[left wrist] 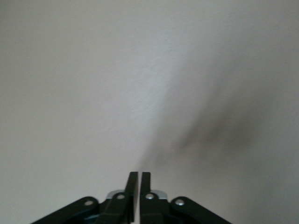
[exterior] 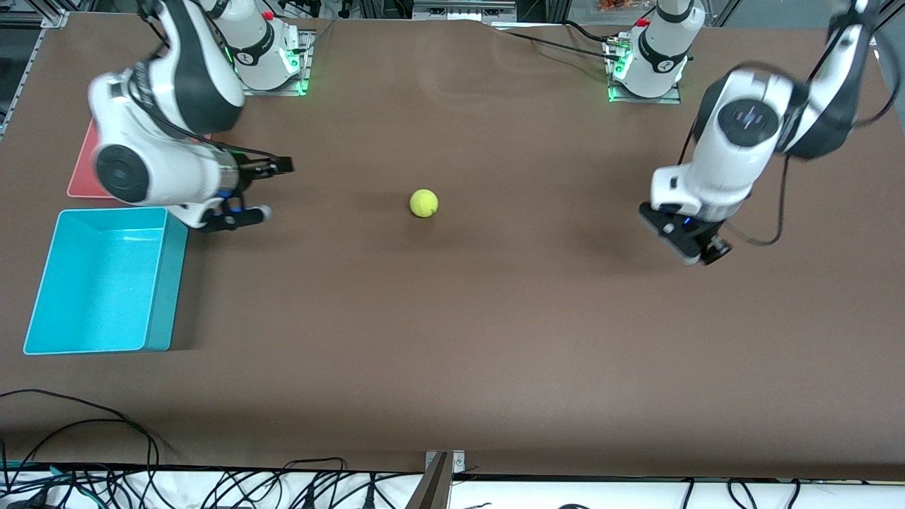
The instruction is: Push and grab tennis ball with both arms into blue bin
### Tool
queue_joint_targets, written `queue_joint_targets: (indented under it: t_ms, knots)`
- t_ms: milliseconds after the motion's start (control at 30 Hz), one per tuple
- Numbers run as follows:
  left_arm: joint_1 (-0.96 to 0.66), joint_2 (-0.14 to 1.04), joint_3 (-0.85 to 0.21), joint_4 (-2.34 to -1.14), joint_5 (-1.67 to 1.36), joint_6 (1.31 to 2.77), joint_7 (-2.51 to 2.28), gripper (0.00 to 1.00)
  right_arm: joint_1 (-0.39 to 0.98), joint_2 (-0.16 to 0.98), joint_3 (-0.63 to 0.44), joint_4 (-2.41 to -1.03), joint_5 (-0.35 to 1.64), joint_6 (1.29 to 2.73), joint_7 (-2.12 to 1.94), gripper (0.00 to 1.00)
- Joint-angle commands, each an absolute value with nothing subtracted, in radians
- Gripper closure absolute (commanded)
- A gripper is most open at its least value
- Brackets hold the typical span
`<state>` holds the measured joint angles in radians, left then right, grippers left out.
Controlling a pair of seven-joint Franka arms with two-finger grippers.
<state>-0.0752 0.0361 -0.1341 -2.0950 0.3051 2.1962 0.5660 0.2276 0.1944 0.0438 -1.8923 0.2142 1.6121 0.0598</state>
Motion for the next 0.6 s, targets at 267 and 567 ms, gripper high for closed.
queue_joint_targets:
  t_ms: [267, 567]
  knots:
    - [-0.068, -0.230, -0.120, -2.117, 0.181, 2.022, 0.577, 0.00, 0.351, 0.186, 0.038, -2.091, 0.253, 1.865, 0.121, 0.00]
    - [-0.037, -0.276, -0.080, -2.023, 0.072, 1.858, 0.560, 0.00, 0.423, 0.222, 0.040, -2.194, 0.258, 2.084, 0.129, 0.00]
